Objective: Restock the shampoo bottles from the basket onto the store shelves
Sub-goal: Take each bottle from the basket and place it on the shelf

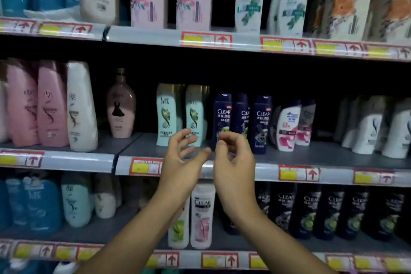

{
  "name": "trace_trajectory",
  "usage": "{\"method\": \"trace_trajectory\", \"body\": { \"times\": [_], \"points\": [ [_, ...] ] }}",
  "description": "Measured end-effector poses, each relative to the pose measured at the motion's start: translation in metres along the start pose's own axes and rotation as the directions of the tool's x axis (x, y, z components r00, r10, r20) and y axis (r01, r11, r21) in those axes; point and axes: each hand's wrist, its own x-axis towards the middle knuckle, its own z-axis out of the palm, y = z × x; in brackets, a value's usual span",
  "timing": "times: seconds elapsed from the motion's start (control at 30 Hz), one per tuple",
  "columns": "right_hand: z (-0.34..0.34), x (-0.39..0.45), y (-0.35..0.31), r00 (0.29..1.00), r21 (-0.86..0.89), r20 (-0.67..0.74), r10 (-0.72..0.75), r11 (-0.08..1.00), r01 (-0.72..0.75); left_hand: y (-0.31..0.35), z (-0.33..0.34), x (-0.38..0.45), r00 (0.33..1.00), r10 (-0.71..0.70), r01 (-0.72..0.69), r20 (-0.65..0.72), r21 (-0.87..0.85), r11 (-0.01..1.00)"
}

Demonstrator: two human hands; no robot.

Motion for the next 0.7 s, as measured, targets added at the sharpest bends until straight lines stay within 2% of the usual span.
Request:
{"method": "trace_trajectory", "body": {
  "times": [0.17, 0.27, 0.4, 0.5, 0.6, 0.63, 0.7],
  "points": [
    [-0.064, -0.038, 0.038, 0.991, -0.078, 0.124, 0.05, 0.996, -0.041, -0.031, 0.021, -0.051, 0.995, -0.086, 0.084, 0.059, 0.03, 0.996],
    [-0.105, -0.07, 0.075, 0.977, -0.177, 0.205, 0.067, 0.984, -0.03, -0.064, 0.025, -0.085, 0.988, -0.152, 0.148, 0.041, 0.099, 0.984],
    [-0.16, -0.117, 0.126, 0.906, -0.32, 0.344, 0.247, 0.938, -0.134, -0.113, 0.02, -0.12, 0.958, -0.283, 0.272, 0.048, 0.174, 0.947],
    [-0.195, -0.151, 0.165, 0.84, -0.456, 0.388, 0.38, 0.871, -0.184, -0.145, 0.016, -0.146, 0.931, -0.365, 0.355, 0.024, 0.19, 0.916],
    [-0.224, -0.185, 0.209, 0.731, -0.602, 0.4, 0.553, 0.76, -0.245, -0.181, 0.016, -0.178, 0.886, -0.46, 0.438, 0.049, 0.235, 0.868],
    [-0.228, -0.193, 0.219, 0.671, -0.651, 0.399, 0.625, 0.708, -0.273, -0.193, 0.014, -0.188, 0.871, -0.488, 0.458, 0.057, 0.263, 0.849],
    [-0.225, -0.206, 0.225, 0.506, -0.722, 0.408, 0.76, 0.608, -0.332, -0.215, 0.005, -0.206, 0.828, -0.557, 0.507, 0.072, 0.331, 0.796]
  ]
}}
